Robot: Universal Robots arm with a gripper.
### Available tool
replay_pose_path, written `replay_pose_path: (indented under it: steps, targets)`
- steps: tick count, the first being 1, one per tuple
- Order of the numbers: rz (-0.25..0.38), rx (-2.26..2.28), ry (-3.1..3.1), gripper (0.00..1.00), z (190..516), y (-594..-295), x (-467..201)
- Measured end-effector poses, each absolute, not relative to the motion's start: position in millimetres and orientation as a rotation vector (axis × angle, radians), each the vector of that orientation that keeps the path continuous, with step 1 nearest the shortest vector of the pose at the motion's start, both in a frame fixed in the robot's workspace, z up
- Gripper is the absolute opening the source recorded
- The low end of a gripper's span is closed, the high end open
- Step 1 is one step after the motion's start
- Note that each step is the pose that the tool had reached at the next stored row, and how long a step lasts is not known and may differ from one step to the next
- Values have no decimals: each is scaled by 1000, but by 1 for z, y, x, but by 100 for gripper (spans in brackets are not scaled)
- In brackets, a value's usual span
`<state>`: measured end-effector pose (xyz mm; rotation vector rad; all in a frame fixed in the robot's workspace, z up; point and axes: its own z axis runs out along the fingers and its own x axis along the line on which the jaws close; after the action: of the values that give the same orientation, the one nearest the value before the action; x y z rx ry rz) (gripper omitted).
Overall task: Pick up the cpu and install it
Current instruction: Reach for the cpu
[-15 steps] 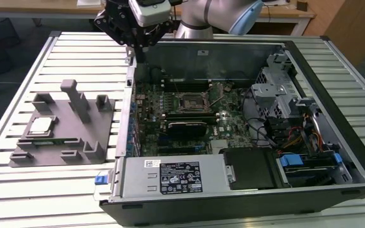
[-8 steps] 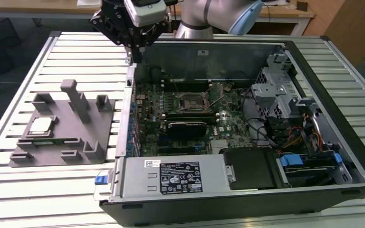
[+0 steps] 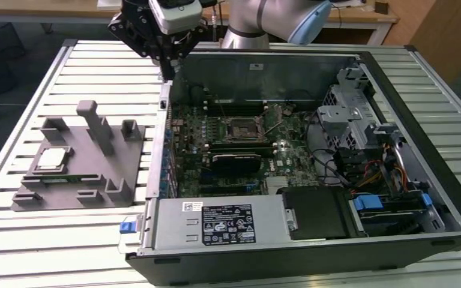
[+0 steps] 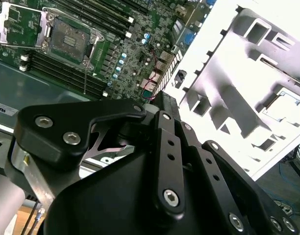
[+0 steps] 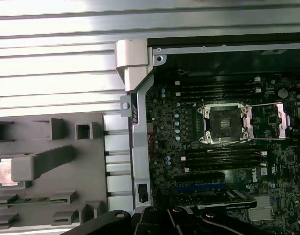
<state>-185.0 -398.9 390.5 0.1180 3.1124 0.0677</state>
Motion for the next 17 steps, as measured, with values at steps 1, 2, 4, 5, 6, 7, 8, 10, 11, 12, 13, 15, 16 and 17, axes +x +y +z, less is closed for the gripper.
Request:
replay_pose_path:
  steps: [1,2,4,5,6,7,8,10,11,12,13,15,16,17]
  targets:
    - [68,118,3113,11,390,-399,-186]
    - [68,118,3112,11,390,-399,-187]
    - [68,118,3112,11,390,-399,-188]
    - [68,118,3112,11,390,-399,-189]
    - [68,118,3113,11,390,-399,-190]
    - [68,118,3113,11,390,-399,-191]
    - [68,118,3112,11,390,-399,-192]
    - [68,118,3112,11,390,-399,-193]
    - [68,118,3112,11,390,-399,-194]
    - [68,118,3112,11,390,-399,-195]
    - [68,118,3112,11,390,-399,-196]
    - [68,118,3112,11,390,-399,-197]
    - [68,118,3112,11,390,-399,-198]
    - [68,118,3112,11,390,-399,-198]
